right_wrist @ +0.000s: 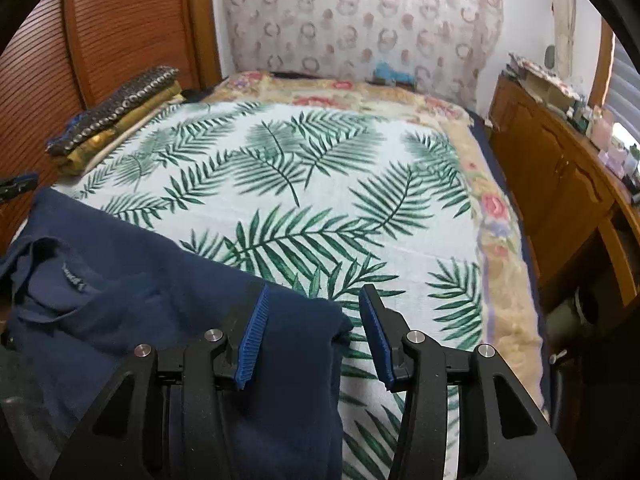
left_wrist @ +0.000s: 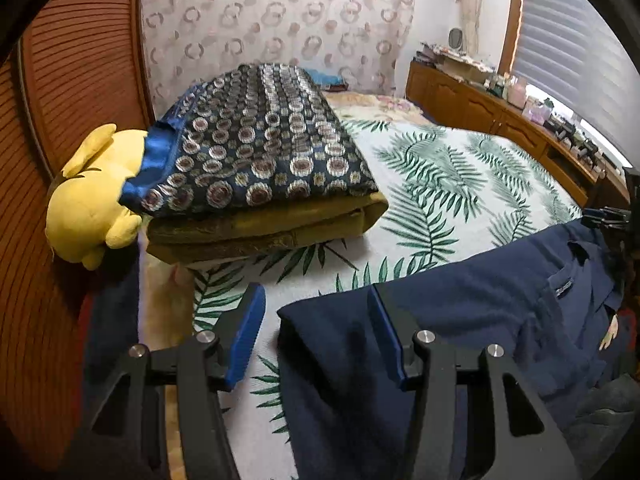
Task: Fold small clothes
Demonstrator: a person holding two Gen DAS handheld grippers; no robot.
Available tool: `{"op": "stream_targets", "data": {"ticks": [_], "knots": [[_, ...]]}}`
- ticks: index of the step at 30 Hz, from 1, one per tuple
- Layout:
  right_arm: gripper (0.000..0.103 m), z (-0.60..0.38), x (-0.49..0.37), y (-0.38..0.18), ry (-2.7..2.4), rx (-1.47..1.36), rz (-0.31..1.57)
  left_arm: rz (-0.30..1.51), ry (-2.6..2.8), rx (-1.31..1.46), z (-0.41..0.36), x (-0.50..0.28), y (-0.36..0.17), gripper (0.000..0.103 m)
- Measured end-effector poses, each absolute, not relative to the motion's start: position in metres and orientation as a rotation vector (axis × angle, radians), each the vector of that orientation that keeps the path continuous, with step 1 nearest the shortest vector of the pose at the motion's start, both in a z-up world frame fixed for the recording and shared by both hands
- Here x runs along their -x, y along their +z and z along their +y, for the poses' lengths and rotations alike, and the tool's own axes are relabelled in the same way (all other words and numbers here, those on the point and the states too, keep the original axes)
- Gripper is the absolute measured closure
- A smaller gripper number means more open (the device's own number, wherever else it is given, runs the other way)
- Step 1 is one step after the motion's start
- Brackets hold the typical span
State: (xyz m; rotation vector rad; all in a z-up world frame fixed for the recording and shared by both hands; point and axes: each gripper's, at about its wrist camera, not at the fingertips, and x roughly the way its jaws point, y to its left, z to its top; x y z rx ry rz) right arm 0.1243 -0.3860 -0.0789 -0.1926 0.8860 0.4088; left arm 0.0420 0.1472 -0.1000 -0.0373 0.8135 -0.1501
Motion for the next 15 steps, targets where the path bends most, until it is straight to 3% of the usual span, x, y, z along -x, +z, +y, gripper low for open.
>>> {"op": "stream_targets", "data": {"ticks": [15], "knots": [[0.056,-0.391,-0.125,-0.094,0.416,0.158,0.947,0.88,-0.155,0.052,0.145,-0.051,-0.127,0.051]]}}
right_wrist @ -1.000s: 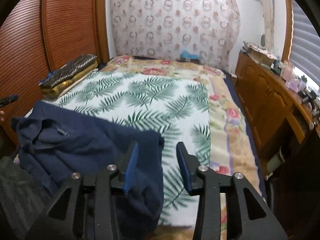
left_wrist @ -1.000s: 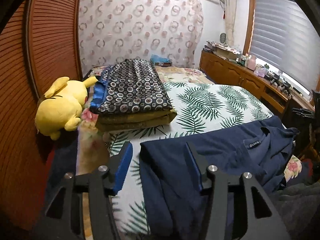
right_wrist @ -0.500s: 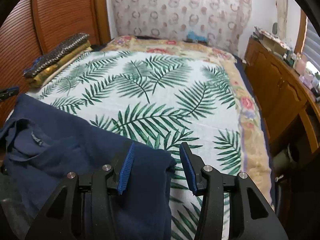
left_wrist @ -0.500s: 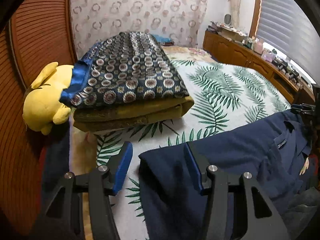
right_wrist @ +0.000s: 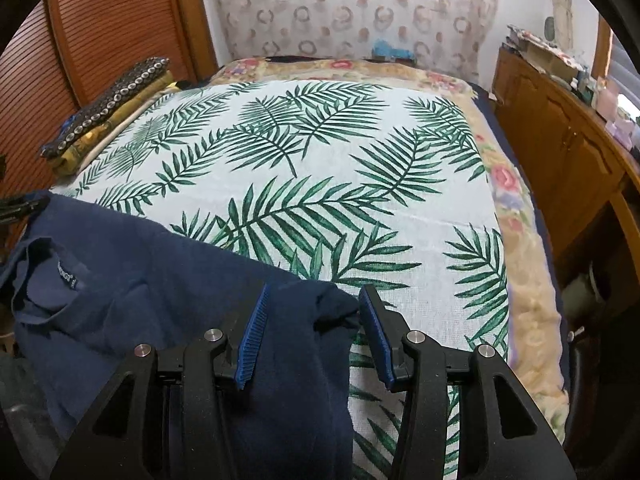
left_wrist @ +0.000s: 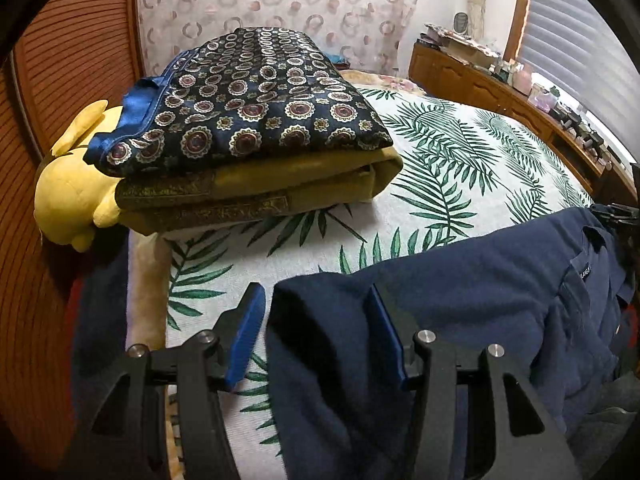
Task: Fold small clothes
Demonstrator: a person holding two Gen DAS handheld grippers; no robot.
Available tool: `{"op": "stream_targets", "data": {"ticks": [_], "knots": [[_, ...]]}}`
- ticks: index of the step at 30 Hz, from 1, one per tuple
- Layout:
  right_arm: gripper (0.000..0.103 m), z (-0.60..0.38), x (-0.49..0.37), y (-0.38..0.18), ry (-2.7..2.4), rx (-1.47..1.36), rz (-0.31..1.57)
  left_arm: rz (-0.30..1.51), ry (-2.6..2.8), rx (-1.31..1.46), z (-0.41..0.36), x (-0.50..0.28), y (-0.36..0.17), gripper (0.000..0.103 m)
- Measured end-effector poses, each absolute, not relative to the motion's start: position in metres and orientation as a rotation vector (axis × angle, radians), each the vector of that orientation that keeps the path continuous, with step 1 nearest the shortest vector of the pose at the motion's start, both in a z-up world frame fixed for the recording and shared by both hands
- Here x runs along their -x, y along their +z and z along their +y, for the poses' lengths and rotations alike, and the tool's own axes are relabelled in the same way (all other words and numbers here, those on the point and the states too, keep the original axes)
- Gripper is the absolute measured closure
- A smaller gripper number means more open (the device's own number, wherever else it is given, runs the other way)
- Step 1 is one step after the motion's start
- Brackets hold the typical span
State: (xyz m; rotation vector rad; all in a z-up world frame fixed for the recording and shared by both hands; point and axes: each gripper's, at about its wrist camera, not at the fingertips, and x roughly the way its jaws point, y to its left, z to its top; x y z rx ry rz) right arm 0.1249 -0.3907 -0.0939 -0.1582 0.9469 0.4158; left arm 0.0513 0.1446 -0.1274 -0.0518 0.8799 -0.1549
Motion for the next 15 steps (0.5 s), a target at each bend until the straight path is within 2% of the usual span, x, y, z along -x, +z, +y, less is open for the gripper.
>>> {"op": "stream_targets", "data": {"ticks": [4,6,12,15], "knots": [[0.047,-0.3892,-0.1263,-0.0958,0.405,0.168,0.95,0.871,-0.148,0.048,0.1435,-0.0512,-0.1276,0.05],[0.046,-0.3883,-0.1267,-0.0962,0.407,0.172,0.95,0.87,-0.145,0.052,0.1444,-0.0515,-0.1273,0.05],[0.047,-0.3856,-0.123,-0.0966,0.418,0.195,0.945,0.87,-0.145,0.055,0.1451,-0.0515,-0.1274,0.05],[0.053,-0.3848,-0.1212,-0.0968,0.429,0.195,0.94,0.866,-0.142,0.055,0.1458,-0.0515,-0.1275,0.05]]}}
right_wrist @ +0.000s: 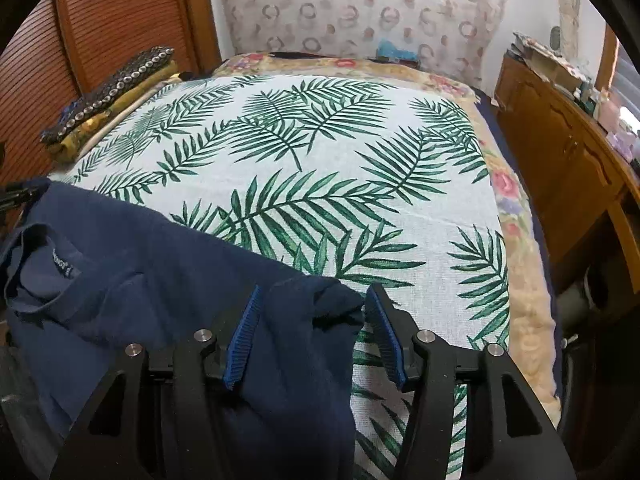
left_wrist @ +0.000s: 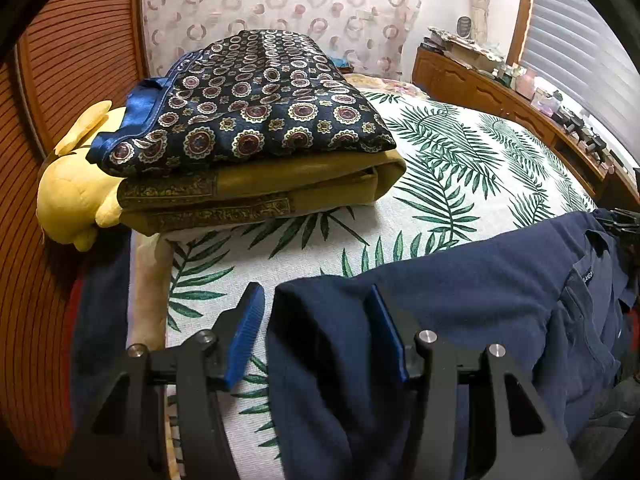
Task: Fold small clothes
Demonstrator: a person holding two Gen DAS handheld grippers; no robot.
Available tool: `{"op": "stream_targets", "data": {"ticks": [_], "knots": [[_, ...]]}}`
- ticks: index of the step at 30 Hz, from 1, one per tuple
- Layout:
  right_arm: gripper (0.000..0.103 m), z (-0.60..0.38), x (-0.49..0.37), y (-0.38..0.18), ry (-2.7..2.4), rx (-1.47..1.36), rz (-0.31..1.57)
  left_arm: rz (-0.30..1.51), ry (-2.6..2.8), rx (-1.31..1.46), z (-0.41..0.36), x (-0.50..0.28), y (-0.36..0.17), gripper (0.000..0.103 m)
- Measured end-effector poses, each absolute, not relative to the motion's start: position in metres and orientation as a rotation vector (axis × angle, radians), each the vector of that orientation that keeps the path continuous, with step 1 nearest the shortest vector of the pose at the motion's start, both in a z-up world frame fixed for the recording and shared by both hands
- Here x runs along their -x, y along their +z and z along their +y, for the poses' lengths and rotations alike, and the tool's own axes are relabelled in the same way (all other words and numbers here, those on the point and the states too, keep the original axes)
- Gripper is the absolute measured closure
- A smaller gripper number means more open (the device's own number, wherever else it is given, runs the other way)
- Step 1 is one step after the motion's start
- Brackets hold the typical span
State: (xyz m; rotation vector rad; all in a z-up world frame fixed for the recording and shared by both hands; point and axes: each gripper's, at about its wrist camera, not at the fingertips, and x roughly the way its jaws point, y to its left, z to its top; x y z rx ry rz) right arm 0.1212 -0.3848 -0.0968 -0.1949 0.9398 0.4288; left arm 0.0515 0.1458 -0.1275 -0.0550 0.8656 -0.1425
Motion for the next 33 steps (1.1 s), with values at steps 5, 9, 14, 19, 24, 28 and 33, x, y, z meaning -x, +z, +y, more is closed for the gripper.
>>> {"op": "stream_targets", "data": {"ticks": [5,9,14,19,24,28,33], "knots": [[0.079,-0.381,-0.116,-0.096,0.495,0.187,0.93,0.854,-0.178,0.057,0.143,-0.049,-0.127,0.073],[0.088,-0.381,-0.107,-0.092,0.492,0.156,0.904,0.833,-0.2,0.057,0.134,-0.042,-0.125,0.097],[0.09,-0.388,-0.079,-0.062,0.498,0.086,0.792,0.679,-0.217,0.135,0.131,-0.004,-0.085,0.099],[0.09,-0.397,-0.041,-0.006,0.457,0.064,0.677,0.481,-0.22,0.235,0.134,0.05,-0.015,0.099],[0.09,-0.406,-0.006,0.055,0.477,0.053,0.559,0.365,-0.255,0.229,0.13,0.081,0.046,0.1],[0.091,-0.404,0.01,0.106,0.523,0.046,0.477,0.286,-0.296,0.233,0.127,0.095,0.088,0.1],[0.091,-0.403,0.025,0.167,0.553,0.069,0.372,0.188,-0.282,0.151,0.124,0.098,0.143,0.1]]}}
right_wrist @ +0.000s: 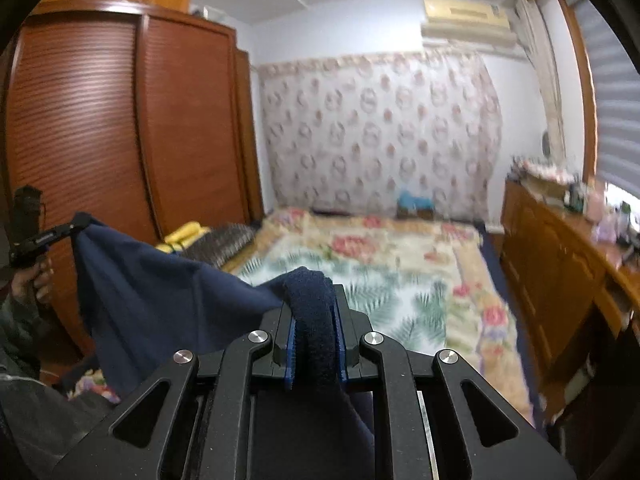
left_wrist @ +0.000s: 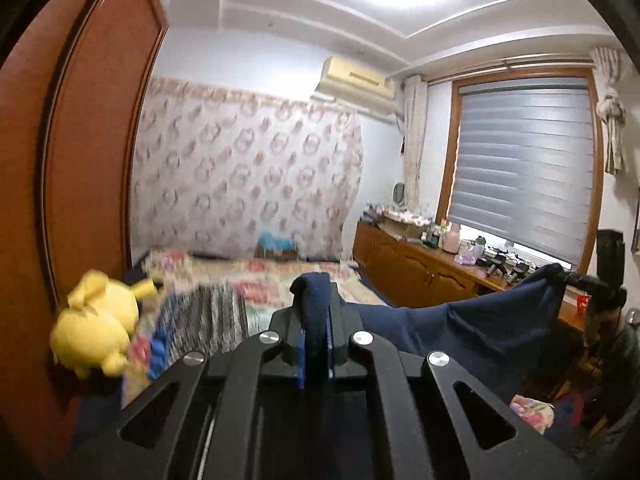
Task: Fold small clothes
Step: 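Grasp the navy shirt edge with both grippers and lift it up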
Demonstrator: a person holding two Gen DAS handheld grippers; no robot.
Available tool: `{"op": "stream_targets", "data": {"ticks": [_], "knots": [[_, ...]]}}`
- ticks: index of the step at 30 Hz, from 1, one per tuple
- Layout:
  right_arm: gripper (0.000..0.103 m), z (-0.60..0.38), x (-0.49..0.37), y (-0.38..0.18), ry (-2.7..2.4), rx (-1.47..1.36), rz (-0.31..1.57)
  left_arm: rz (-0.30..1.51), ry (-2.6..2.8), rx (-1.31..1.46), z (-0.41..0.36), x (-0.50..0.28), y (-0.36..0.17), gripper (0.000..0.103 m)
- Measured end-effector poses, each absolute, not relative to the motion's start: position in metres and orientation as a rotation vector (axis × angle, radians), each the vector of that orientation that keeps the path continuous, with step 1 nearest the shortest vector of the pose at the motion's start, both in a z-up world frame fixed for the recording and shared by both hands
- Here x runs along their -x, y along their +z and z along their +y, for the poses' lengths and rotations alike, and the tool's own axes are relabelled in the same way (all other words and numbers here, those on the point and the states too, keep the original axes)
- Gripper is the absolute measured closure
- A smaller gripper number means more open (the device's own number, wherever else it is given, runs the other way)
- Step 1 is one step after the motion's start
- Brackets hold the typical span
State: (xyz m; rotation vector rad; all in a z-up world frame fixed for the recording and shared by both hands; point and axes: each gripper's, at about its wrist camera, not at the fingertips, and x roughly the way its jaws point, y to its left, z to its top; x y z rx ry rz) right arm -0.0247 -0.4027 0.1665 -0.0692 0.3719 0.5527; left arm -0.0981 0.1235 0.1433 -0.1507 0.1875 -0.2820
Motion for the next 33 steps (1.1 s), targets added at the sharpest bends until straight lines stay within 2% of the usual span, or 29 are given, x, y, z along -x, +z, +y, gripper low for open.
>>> {"op": "stream_targets", "data": {"ticks": [10,13,17,21,23,29,33], "knots": [[0.091,-0.426,0.051,0.273,0.504,0.096,0.171,0.011,-0.257,0.065,0.136,0.108,0.224,0.1],[0.091,-0.431,0.052,0.294,0.483,0.111,0.134,0.007,-0.265,0.053,0.136,0.093,0.229,0.099],[0.091,-0.438,0.03,0.295,0.439,0.131,0.153,0.059,-0.261,0.035,0.13,0.05,0.217,0.099],[0.091,-0.446,-0.024,0.264,0.402,0.136,0.251,0.164,-0.253,0.028,0.119,-0.019,0.183,0.099],[0.091,-0.45,-0.06,0.233,0.39,0.125,0.323,0.249,-0.247,0.014,0.112,-0.074,0.146,0.099],[0.091,-0.456,-0.182,0.105,0.346,0.127,0.555,0.469,-0.242,-0.05,0.078,-0.195,0.046,0.099],[0.091,-0.459,-0.254,0.025,0.311,0.116,0.705,0.567,-0.227,-0.077,0.058,-0.246,0.011,0.099]]}}
